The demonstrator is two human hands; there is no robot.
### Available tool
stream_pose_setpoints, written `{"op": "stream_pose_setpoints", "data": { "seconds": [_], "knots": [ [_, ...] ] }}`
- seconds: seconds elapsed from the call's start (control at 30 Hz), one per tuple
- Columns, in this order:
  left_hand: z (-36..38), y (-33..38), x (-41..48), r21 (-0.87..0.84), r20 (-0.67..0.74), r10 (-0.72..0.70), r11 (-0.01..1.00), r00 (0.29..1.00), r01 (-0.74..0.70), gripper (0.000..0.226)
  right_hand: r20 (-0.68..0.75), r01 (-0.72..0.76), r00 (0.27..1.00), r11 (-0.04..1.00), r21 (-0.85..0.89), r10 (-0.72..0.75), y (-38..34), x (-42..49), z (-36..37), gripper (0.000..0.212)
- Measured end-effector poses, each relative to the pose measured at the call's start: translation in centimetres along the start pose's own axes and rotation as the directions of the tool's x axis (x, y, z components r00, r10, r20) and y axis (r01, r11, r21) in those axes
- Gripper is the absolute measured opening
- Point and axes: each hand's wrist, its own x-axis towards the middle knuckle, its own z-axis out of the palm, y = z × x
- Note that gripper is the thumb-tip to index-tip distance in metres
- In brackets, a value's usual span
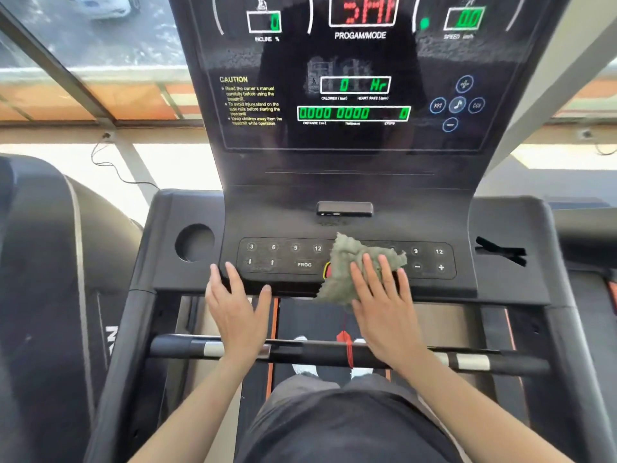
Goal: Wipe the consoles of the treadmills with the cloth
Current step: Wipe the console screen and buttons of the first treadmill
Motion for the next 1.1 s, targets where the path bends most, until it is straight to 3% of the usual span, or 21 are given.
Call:
{"op": "stream_pose_setpoints", "data": {
  "seconds": [0.13, 0.23, 0.4, 0.57, 0.73, 0.83, 0.93, 1.1],
  "knots": [
    [0.0, 1.0, -0.4, 0.027, 0.02, 0.009, 1.0, 1.0, -0.009, 0.086, 0.006, -0.169, 0.986, 0.985, 0.026, 0.169, 4.4, -2.0, -0.2, 0.061],
    [0.2, 1.7, -0.8, 0.027, 0.025, 0.002, 1.0, 1.0, -0.002, 0.09, -0.002, -0.21, 0.977, 0.97, 0.123, 0.212, 4.4, -0.9, -0.4, 0.059],
    [0.5, 1.9, -1.0, 0.02, 0.021, -0.013, 1.0, 1.0, 0.013, 0.089, -0.016, -0.012, 1.0, 0.982, 0.187, 0.016, 0.3, 2.9, -0.8, 0.058],
    [0.7, 1.7, -1.3, 0.031, 0.003, -0.014, 0.999, 1.0, 0.014, 0.09, -0.008, 0.196, 0.98, 0.971, 0.135, -0.197, -0.7, 1.5, -0.1, 0.057],
    [0.7, 1.6, -1.0, 0.041, -0.034, -0.006, 0.999, 0.999, 0.007, 0.089, -0.041, -0.046, 0.998, 0.99, 0.137, 0.052, 5.3, 1.4, -0.3, 0.058],
    [0.1, 1.7, -0.3, 0.055, -0.07, 0.013, 0.998, 0.997, -0.01, 0.088, -0.047, -0.116, 0.991, 0.974, 0.196, 0.127, 7.8, 4.6, -1.0, 0.055],
    [-0.7, 2.1, 1.1, 0.084, -0.047, 0.079, 0.994, 0.996, -0.075, 0.094, -0.08, -0.087, 0.992, 0.981, 0.172, 0.102, 8.8, 7.6, -1.7, 0.056],
    [-1.7, 3.8, 3.9, 0.127, 0.051, 0.214, 0.967, 0.975, -0.219, 0.096, -0.106, 0.104, 0.989, 0.994, 0.014, -0.102, 9.5, 8.9, -2.2, 0.057]
  ]
}}
